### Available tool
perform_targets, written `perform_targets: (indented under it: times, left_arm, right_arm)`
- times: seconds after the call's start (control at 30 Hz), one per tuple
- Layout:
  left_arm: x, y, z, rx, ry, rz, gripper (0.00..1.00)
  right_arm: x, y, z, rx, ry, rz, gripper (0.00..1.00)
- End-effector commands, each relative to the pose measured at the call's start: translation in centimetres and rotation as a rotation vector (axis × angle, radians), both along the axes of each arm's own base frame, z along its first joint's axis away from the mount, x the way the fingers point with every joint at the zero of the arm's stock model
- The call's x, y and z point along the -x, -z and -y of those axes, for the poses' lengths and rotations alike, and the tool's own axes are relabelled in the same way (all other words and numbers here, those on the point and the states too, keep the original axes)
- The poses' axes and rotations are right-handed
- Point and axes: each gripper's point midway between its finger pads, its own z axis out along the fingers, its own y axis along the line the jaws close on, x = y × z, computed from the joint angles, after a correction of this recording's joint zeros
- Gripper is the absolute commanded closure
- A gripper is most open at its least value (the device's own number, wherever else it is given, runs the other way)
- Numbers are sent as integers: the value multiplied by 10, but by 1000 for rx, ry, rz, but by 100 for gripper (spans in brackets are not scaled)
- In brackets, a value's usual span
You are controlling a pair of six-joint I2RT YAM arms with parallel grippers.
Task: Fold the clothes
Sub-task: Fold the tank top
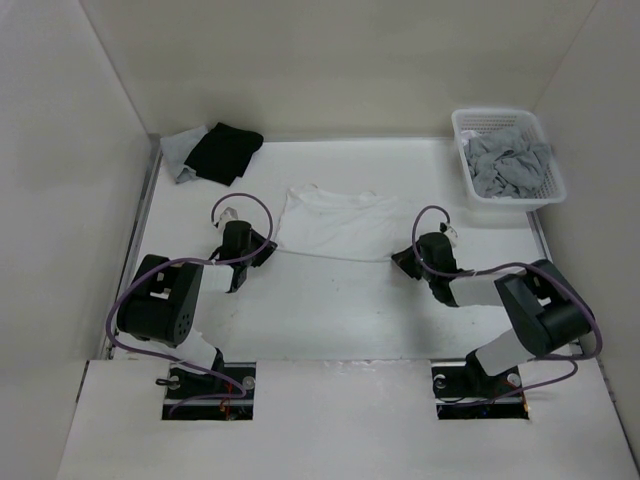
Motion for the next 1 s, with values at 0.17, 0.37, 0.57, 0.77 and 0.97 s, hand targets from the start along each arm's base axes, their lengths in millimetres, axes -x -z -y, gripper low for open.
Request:
perform_targets:
  times: [0.17,0.37,0.57,0.77,0.97]
  left_arm:
    - [-8,-44,3,22,6,142,98]
    - [0,-51,0,5,9,165,99]
    - [11,-66,3,30,29,197,99]
    - [29,-125,14,96,65,298,100]
    - [72,-221,12,102,80,466,100]
  right_arm:
    - [-13,-32,4,-28,42,136,100]
    - [7,-52,9,7,26,168,100]
    - [24,-75,11,18,2,205,100]
    - [51,-125,8,18,-39,291,100]
    - [97,-194,16,34,-58,408,100]
